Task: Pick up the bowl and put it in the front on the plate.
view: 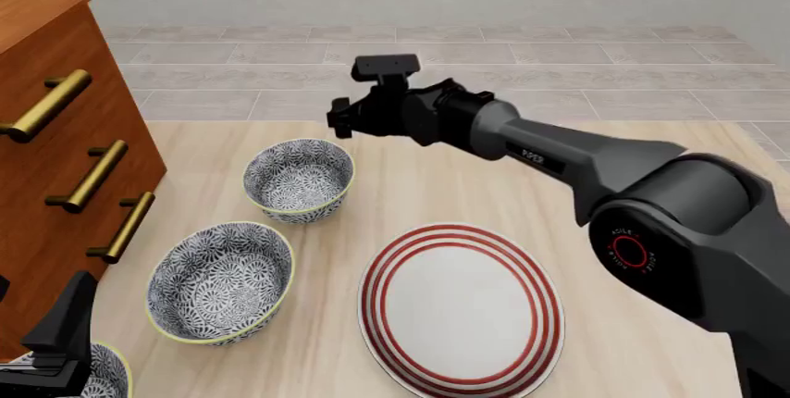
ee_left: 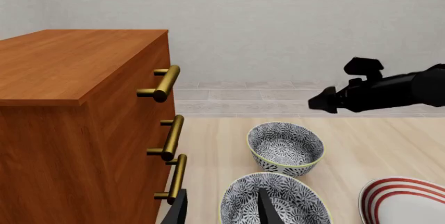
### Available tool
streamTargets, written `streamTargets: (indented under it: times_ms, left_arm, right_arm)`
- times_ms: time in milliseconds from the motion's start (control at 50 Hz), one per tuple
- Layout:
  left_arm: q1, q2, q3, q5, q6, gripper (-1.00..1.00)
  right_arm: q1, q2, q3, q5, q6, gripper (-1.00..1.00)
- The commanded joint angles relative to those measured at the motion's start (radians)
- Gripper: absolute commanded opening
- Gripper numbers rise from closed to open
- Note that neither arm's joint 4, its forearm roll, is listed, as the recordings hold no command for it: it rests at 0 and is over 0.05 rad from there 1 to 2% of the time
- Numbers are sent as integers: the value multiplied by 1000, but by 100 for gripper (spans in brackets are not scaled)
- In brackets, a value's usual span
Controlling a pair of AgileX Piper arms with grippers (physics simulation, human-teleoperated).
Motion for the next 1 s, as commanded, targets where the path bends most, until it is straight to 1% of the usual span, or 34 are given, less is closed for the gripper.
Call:
streamTargets:
  times_ms: [20,300,380,460,480,560,840,1000]
  left_arm:
    - [0,0,0,0,0,100]
    - [0,0,0,0,0,100]
    - [0,0,0,0,0,100]
    - [0,0,0,0,0,100]
    - [0,0,0,0,0,100]
    - [0,0,0,0,0,100]
    - [0,0,0,0,0,100]
    - [0,0,0,0,0,100]
  right_arm:
    - [-4,40,-27,1,7,100]
    - [-5,93,-82,28,6,100]
    - [-9,116,-114,45,-4,100]
    - [-6,130,-130,50,3,100]
    - [-8,137,-139,56,-5,100]
    - [-7,151,-157,62,-2,100]
    - [-1,184,-177,68,8,100]
    - [0,214,-207,83,3,100]
